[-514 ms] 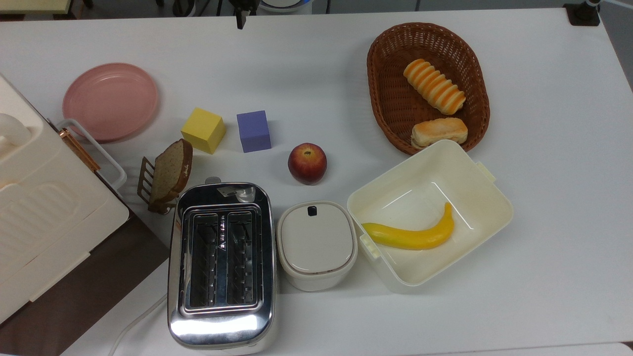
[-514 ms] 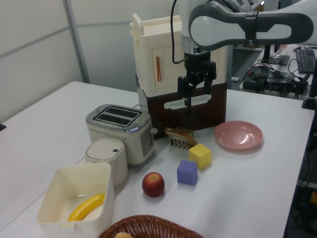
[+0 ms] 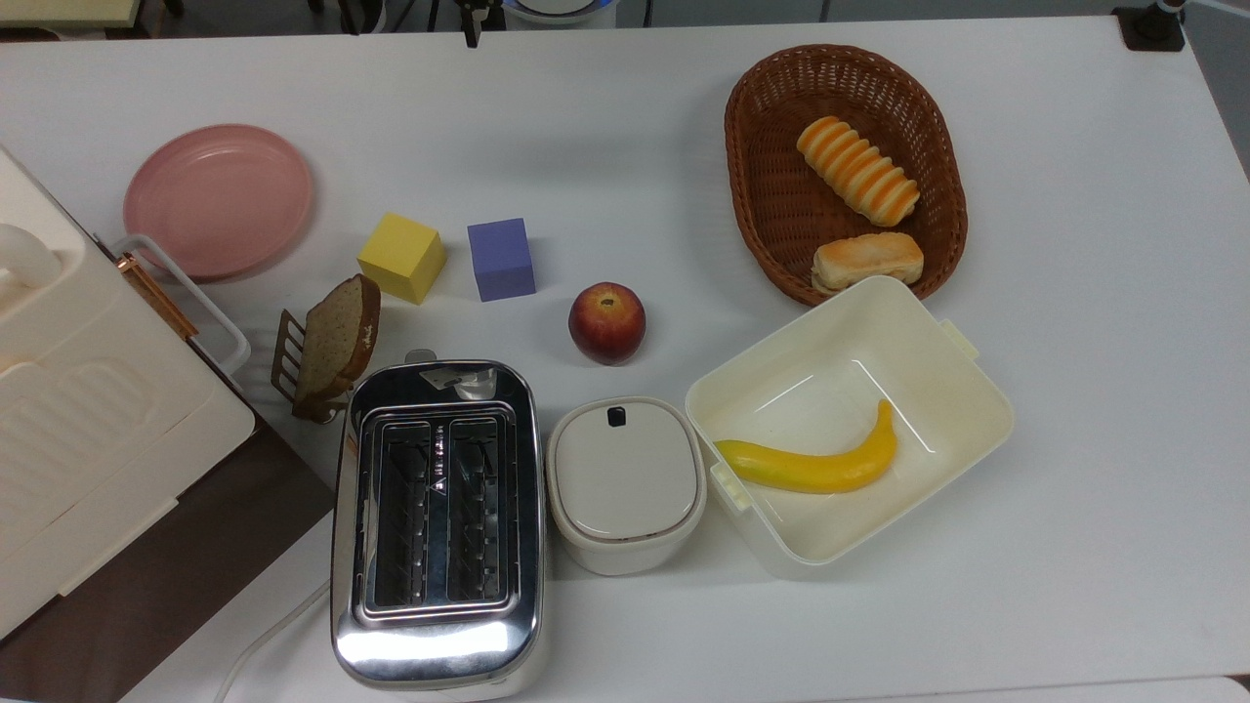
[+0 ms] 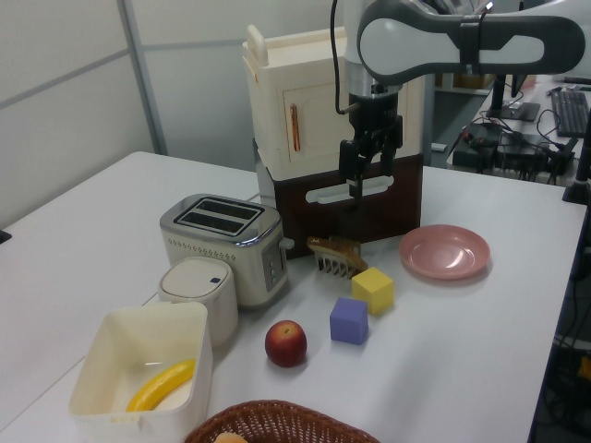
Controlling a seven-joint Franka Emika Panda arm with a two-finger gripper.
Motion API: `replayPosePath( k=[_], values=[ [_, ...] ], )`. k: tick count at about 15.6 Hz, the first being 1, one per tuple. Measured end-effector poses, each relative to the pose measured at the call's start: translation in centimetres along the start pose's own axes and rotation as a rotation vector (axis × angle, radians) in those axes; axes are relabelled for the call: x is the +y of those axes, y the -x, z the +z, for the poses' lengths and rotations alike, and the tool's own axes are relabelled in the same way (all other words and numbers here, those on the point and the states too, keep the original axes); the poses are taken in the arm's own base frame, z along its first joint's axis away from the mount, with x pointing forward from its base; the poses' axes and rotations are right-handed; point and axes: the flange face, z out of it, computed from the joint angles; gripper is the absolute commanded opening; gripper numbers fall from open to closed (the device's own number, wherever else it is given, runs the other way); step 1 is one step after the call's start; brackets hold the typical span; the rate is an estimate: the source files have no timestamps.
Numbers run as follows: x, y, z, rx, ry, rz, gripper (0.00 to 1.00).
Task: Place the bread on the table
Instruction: 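Move the gripper from rest toward the wicker basket of bread, then lower the open gripper over the long striped bread roll in the basket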
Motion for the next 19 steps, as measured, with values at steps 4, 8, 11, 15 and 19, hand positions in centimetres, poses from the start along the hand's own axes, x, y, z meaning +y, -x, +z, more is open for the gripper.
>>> replayPosePath(
  k=[4,8,11,15,19],
  values=[
    [-1.8,0.3,1.6,-0.035,-0.003,-0.032,1.0],
    [-7.6,1.4,4.6,-0.099,0.003,-0.14,1.0],
    [-15.0,3.2,5.7,-0.122,0.015,-0.276,1.0],
    [-25.0,7.1,7.8,-0.161,0.036,-0.473,1.0],
    [-33.6,10.8,11.3,-0.189,0.035,-0.648,1.0]
  ],
)
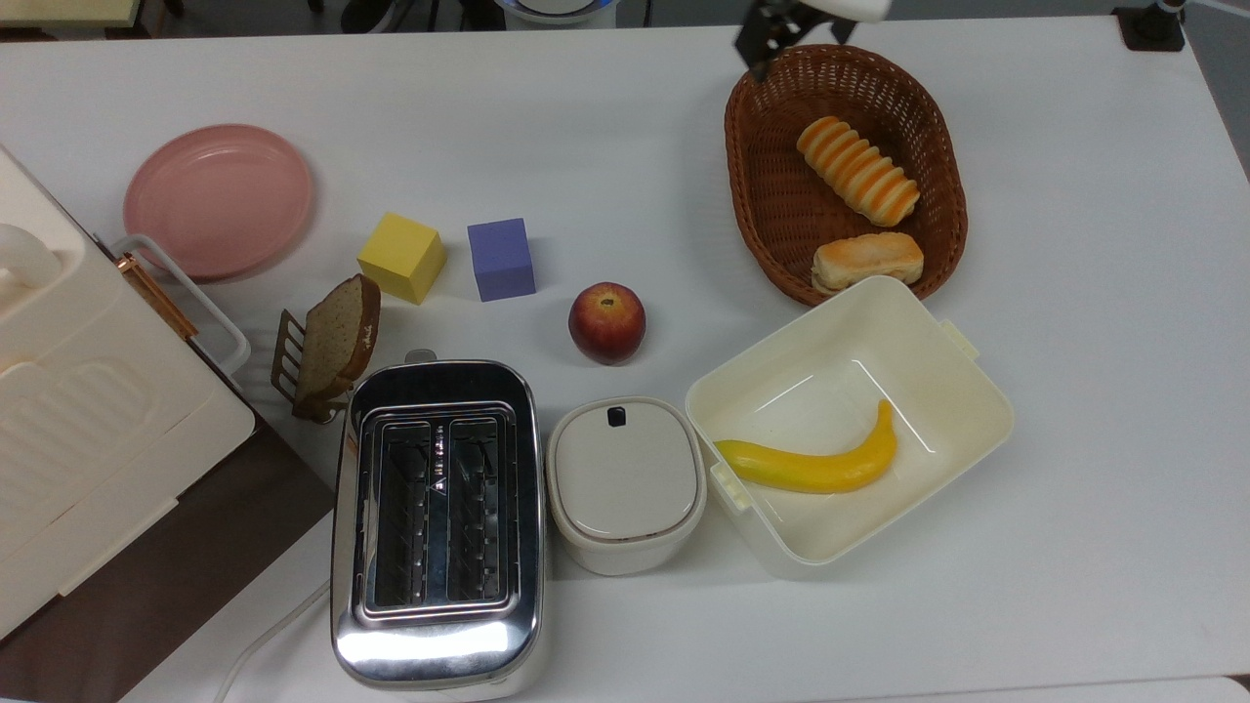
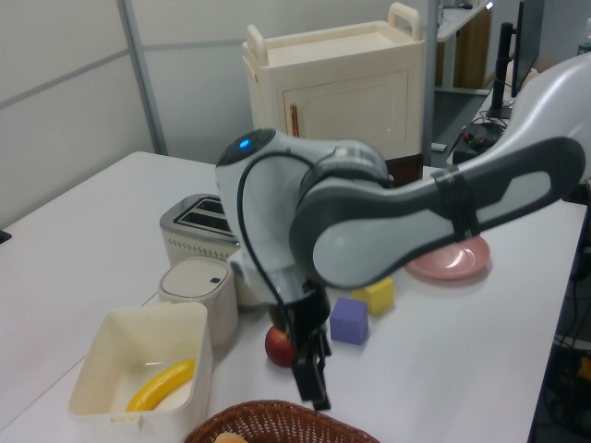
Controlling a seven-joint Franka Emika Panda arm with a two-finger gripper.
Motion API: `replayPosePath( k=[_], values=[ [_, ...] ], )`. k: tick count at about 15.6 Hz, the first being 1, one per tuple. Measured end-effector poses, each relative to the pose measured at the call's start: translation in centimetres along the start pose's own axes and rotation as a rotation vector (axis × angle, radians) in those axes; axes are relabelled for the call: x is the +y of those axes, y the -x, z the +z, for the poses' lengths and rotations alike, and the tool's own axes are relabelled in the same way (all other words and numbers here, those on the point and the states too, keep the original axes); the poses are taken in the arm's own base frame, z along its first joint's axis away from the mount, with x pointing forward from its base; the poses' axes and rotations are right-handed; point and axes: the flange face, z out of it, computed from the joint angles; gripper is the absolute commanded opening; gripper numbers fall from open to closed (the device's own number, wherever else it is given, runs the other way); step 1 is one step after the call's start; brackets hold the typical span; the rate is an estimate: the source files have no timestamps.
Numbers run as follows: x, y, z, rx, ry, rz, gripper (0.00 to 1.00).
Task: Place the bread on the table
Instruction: 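Lower the open gripper over the long striped bread roll in the basket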
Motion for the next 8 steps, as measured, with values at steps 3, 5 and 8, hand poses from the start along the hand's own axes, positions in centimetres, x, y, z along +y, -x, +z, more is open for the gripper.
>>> replayPosePath(
  k=[3,5,8],
  values=[
    [-4.1,-1.3,3.0,0.106,0.008,-0.003,1.0],
    [-5.2,-1.6,5.2,0.143,0.032,0.031,1.0],
    [-6.2,-1.5,6.5,0.159,0.041,0.048,1.0]
  ],
)
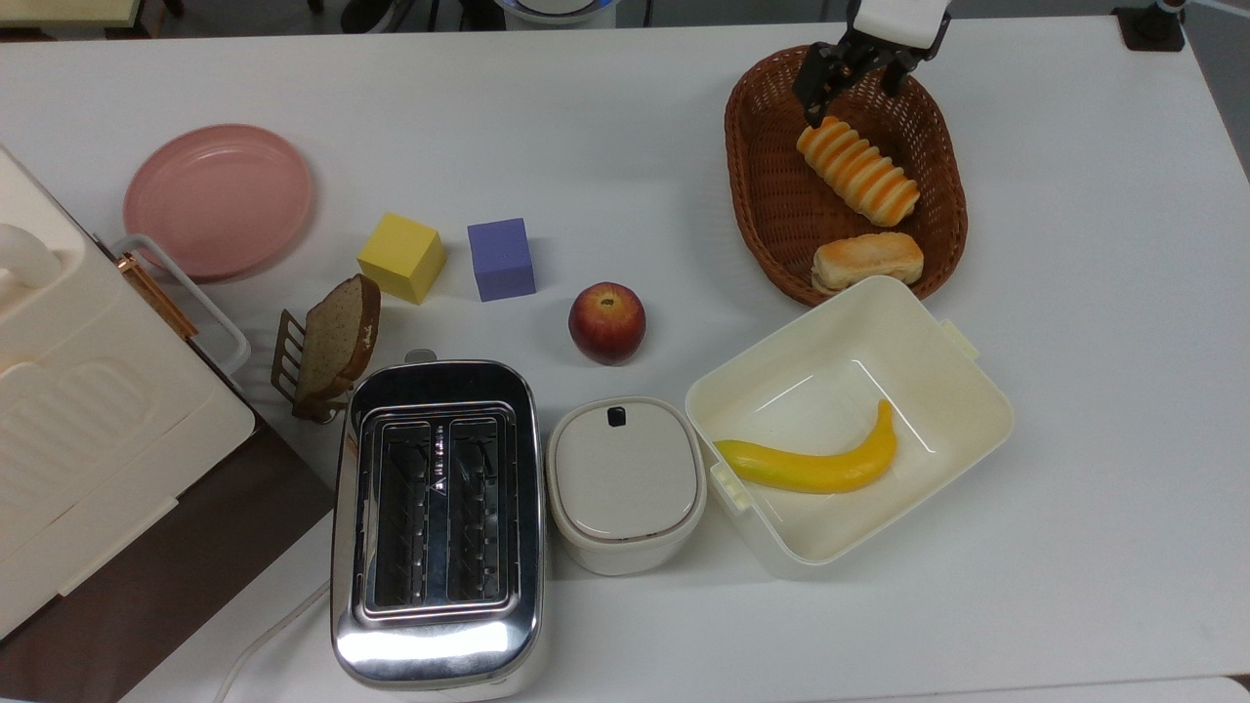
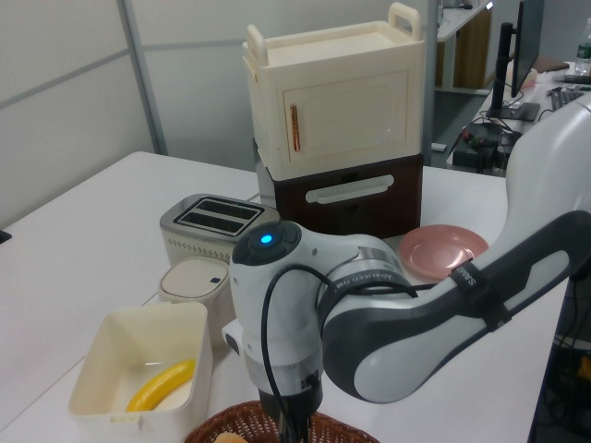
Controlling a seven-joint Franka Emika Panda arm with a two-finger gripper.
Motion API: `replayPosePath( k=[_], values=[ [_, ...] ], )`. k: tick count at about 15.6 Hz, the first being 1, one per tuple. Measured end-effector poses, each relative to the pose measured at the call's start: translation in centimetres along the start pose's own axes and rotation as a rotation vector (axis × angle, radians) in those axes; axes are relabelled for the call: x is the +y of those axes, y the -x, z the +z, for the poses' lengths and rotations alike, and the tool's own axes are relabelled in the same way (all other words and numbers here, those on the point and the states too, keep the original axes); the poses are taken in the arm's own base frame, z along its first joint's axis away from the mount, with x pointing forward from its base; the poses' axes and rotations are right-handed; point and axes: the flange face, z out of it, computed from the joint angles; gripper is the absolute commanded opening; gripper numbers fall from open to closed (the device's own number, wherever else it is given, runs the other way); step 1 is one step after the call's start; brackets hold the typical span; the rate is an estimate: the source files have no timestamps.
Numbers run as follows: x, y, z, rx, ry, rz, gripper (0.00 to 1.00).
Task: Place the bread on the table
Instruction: 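Lower the open gripper over the long striped bread roll in the basket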
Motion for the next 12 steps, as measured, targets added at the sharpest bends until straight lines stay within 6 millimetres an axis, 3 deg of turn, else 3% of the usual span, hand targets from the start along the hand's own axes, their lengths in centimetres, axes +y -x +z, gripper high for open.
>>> replayPosePath(
  k=[6,12],
  values=[
    [-2.1,0.6,2.4,0.008,0.039,-0.075,1.0],
    [-2.3,0.4,5.2,-0.041,0.042,-0.159,1.0]
  ],
)
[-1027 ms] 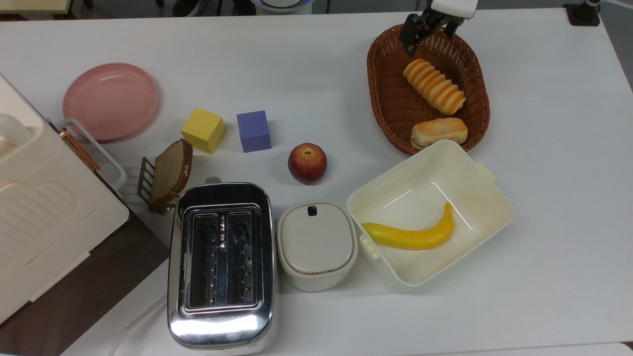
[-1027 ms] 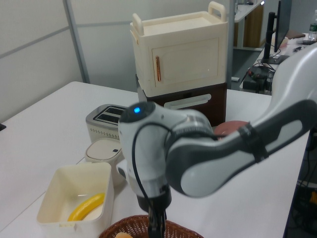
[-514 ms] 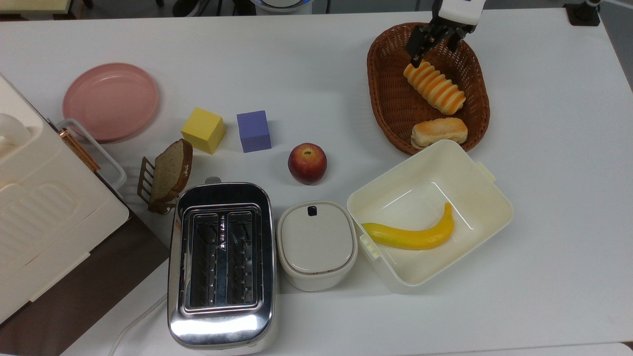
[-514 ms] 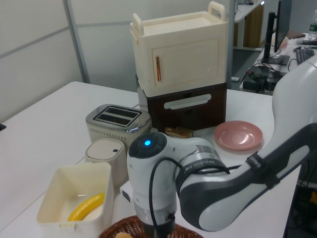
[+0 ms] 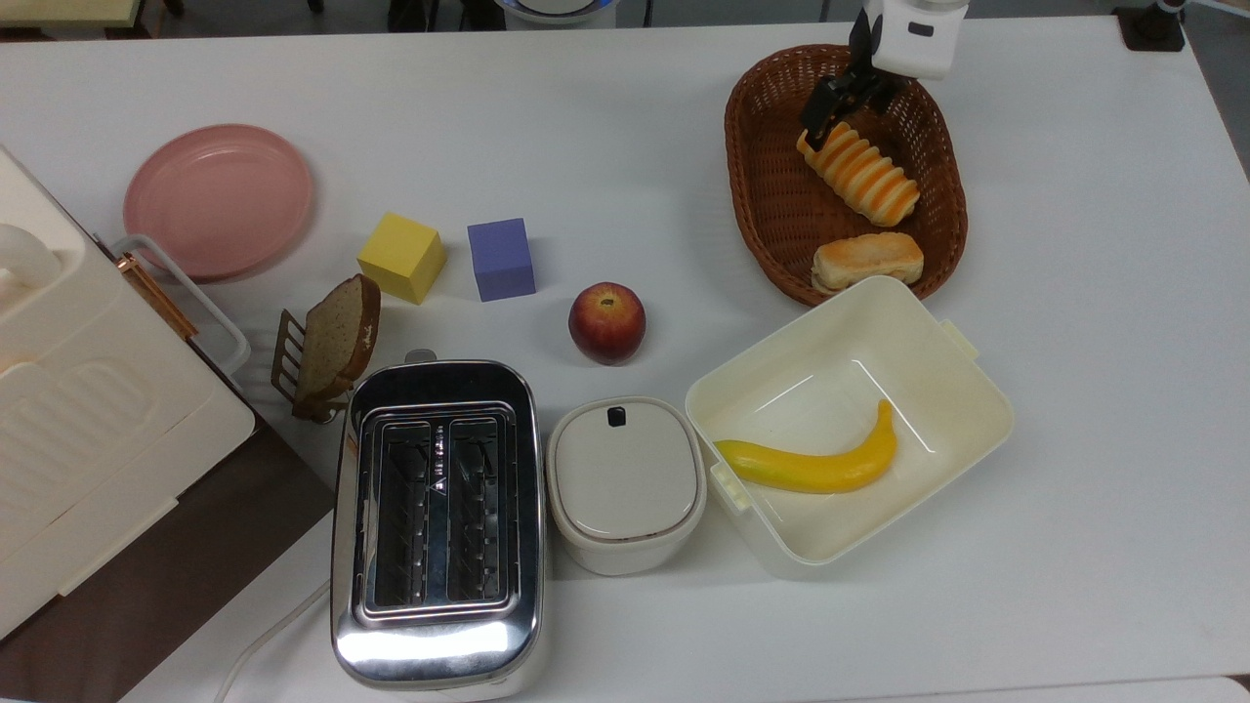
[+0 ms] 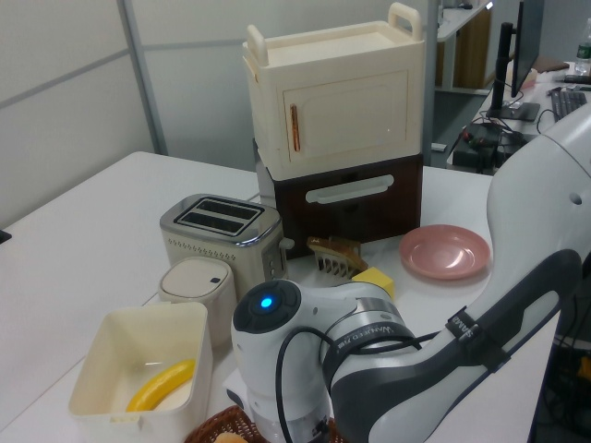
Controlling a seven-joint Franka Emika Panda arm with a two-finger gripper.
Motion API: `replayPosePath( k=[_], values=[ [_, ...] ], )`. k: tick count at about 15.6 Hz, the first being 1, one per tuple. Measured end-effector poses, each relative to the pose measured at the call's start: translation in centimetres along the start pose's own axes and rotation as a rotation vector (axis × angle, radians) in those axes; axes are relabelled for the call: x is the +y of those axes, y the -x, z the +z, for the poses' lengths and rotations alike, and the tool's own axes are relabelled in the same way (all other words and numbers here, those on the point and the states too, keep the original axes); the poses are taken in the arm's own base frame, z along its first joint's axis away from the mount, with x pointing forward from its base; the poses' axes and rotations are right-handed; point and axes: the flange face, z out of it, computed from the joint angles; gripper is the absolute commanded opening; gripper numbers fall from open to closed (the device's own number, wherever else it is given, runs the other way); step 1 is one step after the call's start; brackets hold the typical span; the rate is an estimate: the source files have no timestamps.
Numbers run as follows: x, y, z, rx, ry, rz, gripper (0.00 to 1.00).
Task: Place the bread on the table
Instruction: 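Lower the open gripper over the long striped bread roll in the basket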
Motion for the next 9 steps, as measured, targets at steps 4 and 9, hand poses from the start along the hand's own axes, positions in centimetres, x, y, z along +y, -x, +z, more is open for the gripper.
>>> replayPosePath(
  k=[4,9],
  values=[
    [0.0,-0.1,1.0,-0.017,-0.002,-0.043,1.0],
    [0.0,-0.2,2.1,-0.036,-0.004,-0.057,1.0]
  ],
)
